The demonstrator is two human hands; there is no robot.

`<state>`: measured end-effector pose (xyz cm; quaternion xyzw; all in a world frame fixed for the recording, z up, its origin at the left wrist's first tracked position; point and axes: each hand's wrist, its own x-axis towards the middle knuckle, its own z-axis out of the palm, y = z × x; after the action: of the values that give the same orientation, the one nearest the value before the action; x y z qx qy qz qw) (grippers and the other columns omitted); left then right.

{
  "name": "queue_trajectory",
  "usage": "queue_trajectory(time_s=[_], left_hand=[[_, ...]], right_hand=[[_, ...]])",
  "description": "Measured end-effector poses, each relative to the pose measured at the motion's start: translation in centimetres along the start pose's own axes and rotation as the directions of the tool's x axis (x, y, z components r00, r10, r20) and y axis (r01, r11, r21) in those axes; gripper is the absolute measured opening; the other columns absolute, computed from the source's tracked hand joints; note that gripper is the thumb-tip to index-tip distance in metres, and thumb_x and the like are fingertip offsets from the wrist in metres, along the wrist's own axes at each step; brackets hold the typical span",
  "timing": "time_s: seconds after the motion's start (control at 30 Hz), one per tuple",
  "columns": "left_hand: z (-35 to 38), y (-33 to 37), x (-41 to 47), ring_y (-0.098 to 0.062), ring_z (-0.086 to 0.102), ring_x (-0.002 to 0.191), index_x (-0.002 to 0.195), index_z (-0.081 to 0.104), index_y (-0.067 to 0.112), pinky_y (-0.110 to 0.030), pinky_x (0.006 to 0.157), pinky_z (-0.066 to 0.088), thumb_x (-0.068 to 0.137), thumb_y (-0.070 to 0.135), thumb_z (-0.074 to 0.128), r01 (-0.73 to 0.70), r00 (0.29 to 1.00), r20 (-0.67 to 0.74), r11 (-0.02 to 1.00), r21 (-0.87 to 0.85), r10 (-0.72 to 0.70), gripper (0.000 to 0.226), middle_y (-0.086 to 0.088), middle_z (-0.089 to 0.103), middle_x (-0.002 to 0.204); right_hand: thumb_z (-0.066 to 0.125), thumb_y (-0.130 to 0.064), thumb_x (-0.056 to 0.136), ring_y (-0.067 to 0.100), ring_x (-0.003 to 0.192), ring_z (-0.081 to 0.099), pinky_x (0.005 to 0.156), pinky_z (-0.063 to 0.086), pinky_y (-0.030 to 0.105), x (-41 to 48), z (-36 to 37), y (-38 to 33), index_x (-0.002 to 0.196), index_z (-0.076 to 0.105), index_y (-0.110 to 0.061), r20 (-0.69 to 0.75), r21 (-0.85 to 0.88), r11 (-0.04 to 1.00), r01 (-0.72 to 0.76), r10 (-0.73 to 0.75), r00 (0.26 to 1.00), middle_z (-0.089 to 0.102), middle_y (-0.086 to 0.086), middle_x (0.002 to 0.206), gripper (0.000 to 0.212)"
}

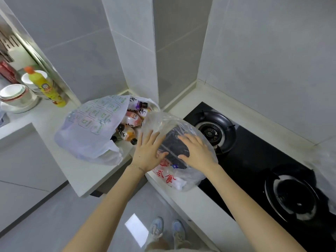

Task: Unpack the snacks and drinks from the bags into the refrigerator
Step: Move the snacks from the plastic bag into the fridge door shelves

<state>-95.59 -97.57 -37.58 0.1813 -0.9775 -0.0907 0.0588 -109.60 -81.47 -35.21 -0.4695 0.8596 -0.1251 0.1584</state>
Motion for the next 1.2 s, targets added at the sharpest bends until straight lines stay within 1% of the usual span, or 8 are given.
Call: queue_trajectory(time_s=[0.1, 0.23, 0.37, 0.5, 0.63, 0.8, 1.03, 1.2], left_hand=[[1.5, -0.6, 0.8, -0.033, 0.030, 0.141, 0.139, 0.048, 0.020, -0.051, 0.118, 0.010, 0.087, 0.052, 0.027, -0.064, 0.990, 0.124, 0.997, -0.042, 0.069, 0.065, -0.006, 0.048, 0.143], [3.5, -0.2, 1.4, -0.023, 0.034, 0.138, 0.135, 0.051, 0.023, -0.037, 0.117, 0.000, 0.097, 0.035, 0.043, -0.066, 0.958, 0.269, 0.989, -0.134, 0.100, 0.041, -0.001, 0.050, 0.141], [5.5, -0.1, 2.0, -0.021, 0.053, 0.117, 0.111, 0.064, 0.020, -0.034, 0.108, 0.021, 0.100, 0.030, 0.037, -0.022, 0.911, 0.404, 0.986, -0.164, 0.087, 0.031, 0.001, 0.064, 0.120], [6.6, 0.0, 2.2, -0.028, 0.062, 0.096, 0.107, 0.064, 0.012, -0.037, 0.082, 0.048, 0.101, 0.027, 0.040, 0.057, 0.870, 0.491, 0.980, -0.189, 0.044, 0.029, -0.008, 0.067, 0.105], [7.4, 0.0, 2.1, -0.027, 0.062, 0.094, 0.107, 0.066, 0.012, -0.034, 0.076, 0.048, 0.098, 0.021, 0.045, 0.035, 0.893, 0.446, 0.980, -0.197, 0.057, 0.024, -0.007, 0.068, 0.105], [8.3, 0.1, 1.7, -0.027, 0.063, 0.098, 0.106, 0.065, 0.017, -0.032, 0.075, 0.048, 0.094, 0.020, 0.047, -0.027, 0.868, 0.488, 0.990, -0.137, 0.091, 0.022, -0.005, 0.068, 0.106], [9.5, 0.3, 1.1, -0.026, 0.050, 0.115, 0.122, 0.059, 0.021, -0.037, 0.088, 0.046, 0.090, 0.049, 0.056, -0.011, 0.878, 0.477, 0.998, -0.065, 0.041, 0.042, -0.003, 0.055, 0.121], [9.9, 0.2, 0.4, -0.026, 0.036, 0.122, 0.137, 0.047, 0.022, -0.036, 0.102, 0.031, 0.077, 0.054, 0.067, -0.089, 0.845, 0.531, 0.996, 0.012, 0.069, 0.071, -0.003, 0.041, 0.133]], right_hand=[[0.065, -0.034, 0.090, 0.024, 0.138, 0.030, 0.108, 0.037, 0.040, 0.9, 1.9, 0.5, 0.150, 0.031, -0.027, 0.065, 0.079, 0.995, -0.065, 0.060, 0.996, 0.033, -0.002, 0.152, 0.070], [0.062, -0.028, 0.092, 0.024, 0.131, 0.043, 0.102, 0.042, 0.038, 1.5, 3.8, 1.2, 0.146, 0.038, -0.024, 0.128, 0.065, 0.987, -0.145, 0.136, 0.982, 0.046, 0.001, 0.145, 0.060], [0.060, -0.023, 0.094, 0.028, 0.123, 0.051, 0.097, 0.045, 0.039, 1.6, 5.3, 1.6, 0.144, 0.040, -0.022, 0.215, 0.057, 0.971, -0.231, 0.214, 0.953, 0.053, 0.007, 0.138, 0.055], [0.057, -0.020, 0.094, 0.031, 0.113, 0.057, 0.094, 0.047, 0.041, 1.1, 6.5, 1.9, 0.143, 0.041, -0.020, 0.266, 0.088, 0.959, -0.268, 0.237, 0.935, 0.060, 0.011, 0.125, 0.052], [0.055, -0.018, 0.094, 0.029, 0.112, 0.059, 0.091, 0.049, 0.040, 0.2, 7.3, 1.9, 0.142, 0.042, -0.023, 0.271, 0.132, 0.944, -0.301, 0.258, 0.927, 0.062, 0.010, 0.121, 0.050], [0.055, -0.019, 0.094, 0.030, 0.105, 0.061, 0.082, 0.049, 0.036, -0.6, 8.0, 1.6, 0.142, 0.041, -0.022, 0.251, 0.061, 0.959, -0.278, 0.255, 0.934, 0.064, 0.009, 0.117, 0.050], [0.060, -0.041, 0.090, 0.025, 0.106, 0.061, 0.083, 0.041, 0.032, -1.3, 9.6, 0.7, 0.121, 0.059, -0.021, 0.235, -0.069, 0.965, -0.254, 0.263, 0.936, 0.067, 0.001, 0.113, 0.037], [0.062, -0.048, 0.085, 0.024, 0.111, 0.058, 0.089, 0.036, 0.033, -1.8, 10.8, 0.4, 0.115, 0.061, -0.021, 0.224, -0.106, 0.953, -0.284, 0.301, 0.927, 0.064, 0.000, 0.114, 0.040]])
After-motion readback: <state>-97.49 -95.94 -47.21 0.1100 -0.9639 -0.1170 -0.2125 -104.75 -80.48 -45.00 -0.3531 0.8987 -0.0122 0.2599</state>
